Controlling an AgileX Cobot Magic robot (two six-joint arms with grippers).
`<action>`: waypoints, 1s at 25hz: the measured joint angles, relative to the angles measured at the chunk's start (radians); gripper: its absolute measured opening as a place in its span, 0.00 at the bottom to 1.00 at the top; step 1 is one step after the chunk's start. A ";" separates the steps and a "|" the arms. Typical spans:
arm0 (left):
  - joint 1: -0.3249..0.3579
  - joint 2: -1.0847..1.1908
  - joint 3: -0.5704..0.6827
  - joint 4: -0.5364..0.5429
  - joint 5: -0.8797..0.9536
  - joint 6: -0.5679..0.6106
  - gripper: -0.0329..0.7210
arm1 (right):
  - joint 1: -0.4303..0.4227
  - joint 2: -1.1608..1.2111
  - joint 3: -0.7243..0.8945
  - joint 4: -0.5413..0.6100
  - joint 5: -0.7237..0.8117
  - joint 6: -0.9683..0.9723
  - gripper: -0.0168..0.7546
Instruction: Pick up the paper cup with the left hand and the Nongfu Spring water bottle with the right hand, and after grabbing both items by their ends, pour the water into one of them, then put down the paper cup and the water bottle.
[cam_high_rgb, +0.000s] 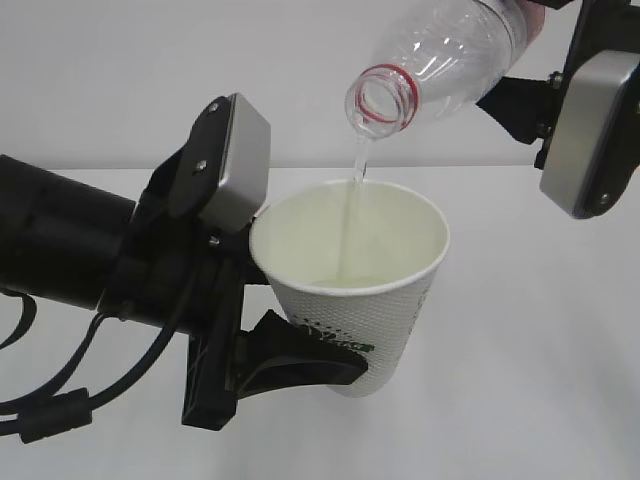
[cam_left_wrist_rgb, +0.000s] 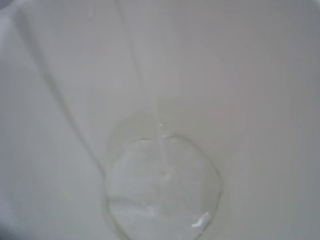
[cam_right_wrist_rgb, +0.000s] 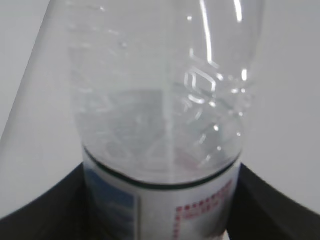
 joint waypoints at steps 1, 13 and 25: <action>0.000 0.000 0.000 0.000 0.000 0.000 0.70 | 0.000 0.000 0.000 0.000 0.000 0.000 0.69; 0.000 0.000 0.000 0.000 0.000 0.000 0.70 | 0.000 0.000 0.000 0.000 -0.008 -0.006 0.69; 0.000 0.000 0.000 0.000 0.000 0.000 0.70 | 0.000 0.000 0.000 0.000 -0.008 -0.011 0.69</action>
